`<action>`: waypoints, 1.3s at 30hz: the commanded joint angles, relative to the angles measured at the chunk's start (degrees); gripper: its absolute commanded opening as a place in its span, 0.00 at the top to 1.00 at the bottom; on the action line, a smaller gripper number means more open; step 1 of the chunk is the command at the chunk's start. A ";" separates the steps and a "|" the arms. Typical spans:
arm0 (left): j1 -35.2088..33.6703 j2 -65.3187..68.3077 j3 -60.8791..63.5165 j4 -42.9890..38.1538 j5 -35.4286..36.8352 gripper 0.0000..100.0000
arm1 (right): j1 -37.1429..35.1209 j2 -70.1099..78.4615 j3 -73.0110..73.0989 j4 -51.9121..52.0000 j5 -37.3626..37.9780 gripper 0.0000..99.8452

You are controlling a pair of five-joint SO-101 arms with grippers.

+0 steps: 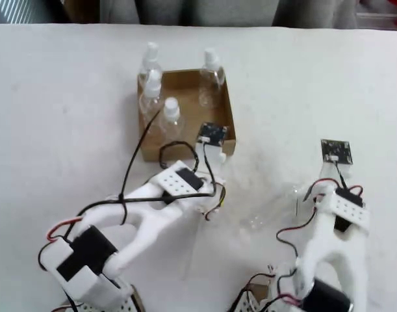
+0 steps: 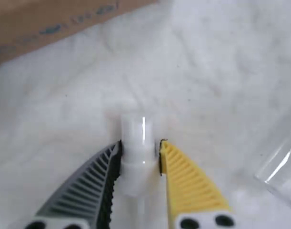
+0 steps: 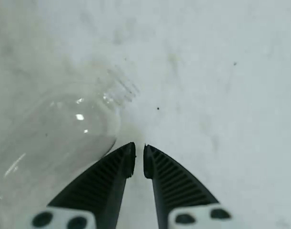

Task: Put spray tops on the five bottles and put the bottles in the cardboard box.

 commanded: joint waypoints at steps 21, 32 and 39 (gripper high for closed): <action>0.31 -2.51 0.44 1.93 -3.08 0.97 | -19.74 17.71 -25.85 3.30 -13.54 0.98; 0.31 -2.51 0.44 1.76 -3.34 0.97 | -19.82 17.54 -33.49 14.90 -14.51 0.98; 0.31 -2.51 0.44 1.85 -3.34 0.97 | -20.09 7.08 -33.85 22.64 -19.52 0.98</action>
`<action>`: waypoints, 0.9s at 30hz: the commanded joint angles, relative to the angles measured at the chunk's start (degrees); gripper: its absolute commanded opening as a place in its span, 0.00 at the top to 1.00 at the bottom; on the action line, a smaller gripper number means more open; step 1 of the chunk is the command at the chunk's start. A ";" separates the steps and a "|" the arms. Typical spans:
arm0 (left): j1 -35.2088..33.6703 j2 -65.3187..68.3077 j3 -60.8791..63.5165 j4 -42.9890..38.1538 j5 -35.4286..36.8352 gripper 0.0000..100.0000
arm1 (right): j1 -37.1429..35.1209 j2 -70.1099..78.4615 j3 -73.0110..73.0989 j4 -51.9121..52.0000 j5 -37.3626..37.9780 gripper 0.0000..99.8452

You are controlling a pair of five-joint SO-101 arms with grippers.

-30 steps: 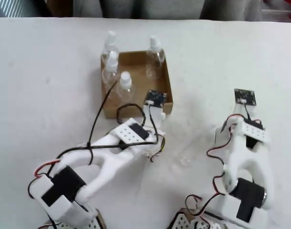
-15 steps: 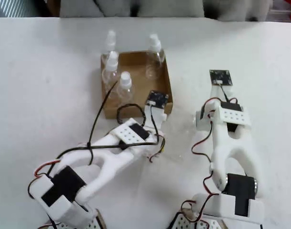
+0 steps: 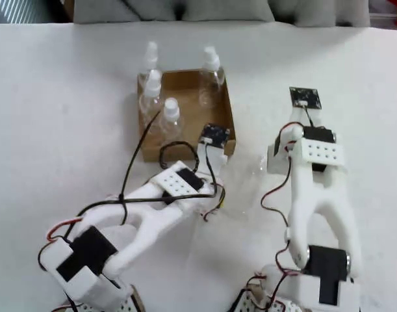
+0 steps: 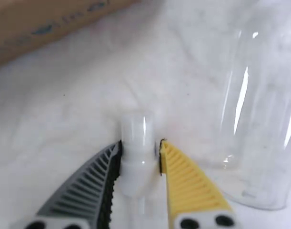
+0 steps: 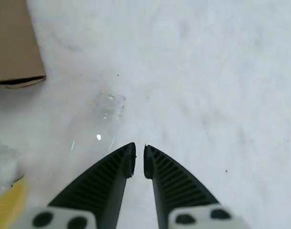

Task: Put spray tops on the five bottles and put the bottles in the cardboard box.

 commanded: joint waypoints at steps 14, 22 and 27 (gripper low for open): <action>0.04 -2.51 0.44 0.97 -0.70 0.97 | -9.89 -21.32 9.67 -0.40 -18.29 0.85; 0.04 -2.51 0.44 0.97 -0.70 0.97 | -13.14 -12.44 13.10 -9.36 -28.48 0.85; 0.04 -2.51 0.44 0.88 -0.79 0.97 | -13.49 -10.33 13.01 -10.07 -29.01 0.85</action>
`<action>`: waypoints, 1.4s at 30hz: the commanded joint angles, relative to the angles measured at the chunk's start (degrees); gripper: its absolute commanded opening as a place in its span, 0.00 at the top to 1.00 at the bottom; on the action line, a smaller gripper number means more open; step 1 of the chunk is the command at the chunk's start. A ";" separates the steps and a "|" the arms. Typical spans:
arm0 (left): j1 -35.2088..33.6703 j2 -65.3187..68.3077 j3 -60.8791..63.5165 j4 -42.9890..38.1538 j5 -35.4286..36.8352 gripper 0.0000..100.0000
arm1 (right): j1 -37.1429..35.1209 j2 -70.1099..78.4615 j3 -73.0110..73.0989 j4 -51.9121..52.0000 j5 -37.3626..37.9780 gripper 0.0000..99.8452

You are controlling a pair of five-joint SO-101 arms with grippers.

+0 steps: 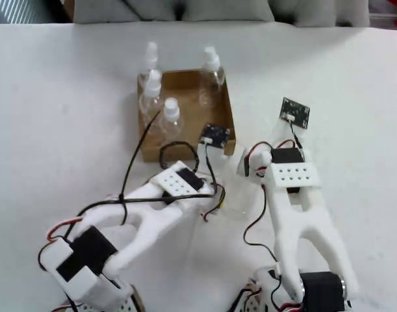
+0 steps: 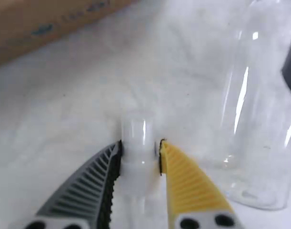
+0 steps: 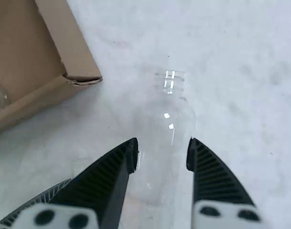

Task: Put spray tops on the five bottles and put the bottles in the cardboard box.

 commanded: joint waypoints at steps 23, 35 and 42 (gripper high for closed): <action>0.04 -2.51 0.44 0.88 -0.79 0.97 | -3.30 8.92 0.00 -6.99 -0.44 0.80; 0.04 -2.51 0.44 0.97 -0.79 0.97 | -5.23 15.16 -1.58 -8.31 -0.18 0.81; 0.04 -2.51 0.44 0.97 -0.79 0.97 | -5.93 15.87 -5.36 -2.33 1.14 0.70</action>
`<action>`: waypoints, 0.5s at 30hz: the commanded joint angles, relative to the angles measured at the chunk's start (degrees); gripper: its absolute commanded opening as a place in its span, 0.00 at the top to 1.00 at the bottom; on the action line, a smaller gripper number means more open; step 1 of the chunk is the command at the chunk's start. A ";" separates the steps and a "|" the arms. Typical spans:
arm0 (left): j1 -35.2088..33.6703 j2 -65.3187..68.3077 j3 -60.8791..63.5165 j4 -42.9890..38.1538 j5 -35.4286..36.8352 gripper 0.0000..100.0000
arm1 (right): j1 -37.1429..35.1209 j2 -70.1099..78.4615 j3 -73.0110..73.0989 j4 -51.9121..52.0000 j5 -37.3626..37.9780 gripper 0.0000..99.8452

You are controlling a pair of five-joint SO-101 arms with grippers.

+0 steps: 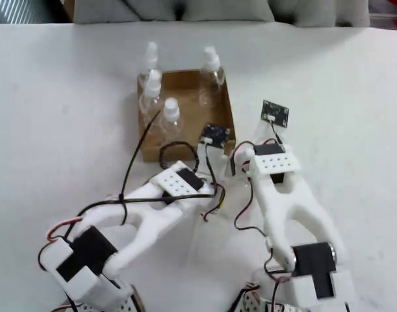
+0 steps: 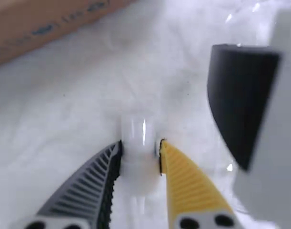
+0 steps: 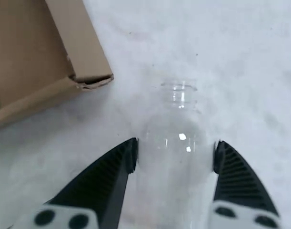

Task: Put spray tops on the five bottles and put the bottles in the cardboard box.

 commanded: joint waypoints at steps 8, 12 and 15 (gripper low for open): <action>0.04 -2.51 0.44 0.97 -0.79 0.97 | 1.89 -0.40 -5.01 6.20 2.37 0.77; 0.04 -2.51 0.44 0.97 -0.79 0.97 | 2.07 -0.40 -5.01 7.87 4.84 0.77; 0.04 -2.51 0.44 0.97 -0.79 0.97 | 2.15 -1.63 -5.10 9.01 5.19 0.76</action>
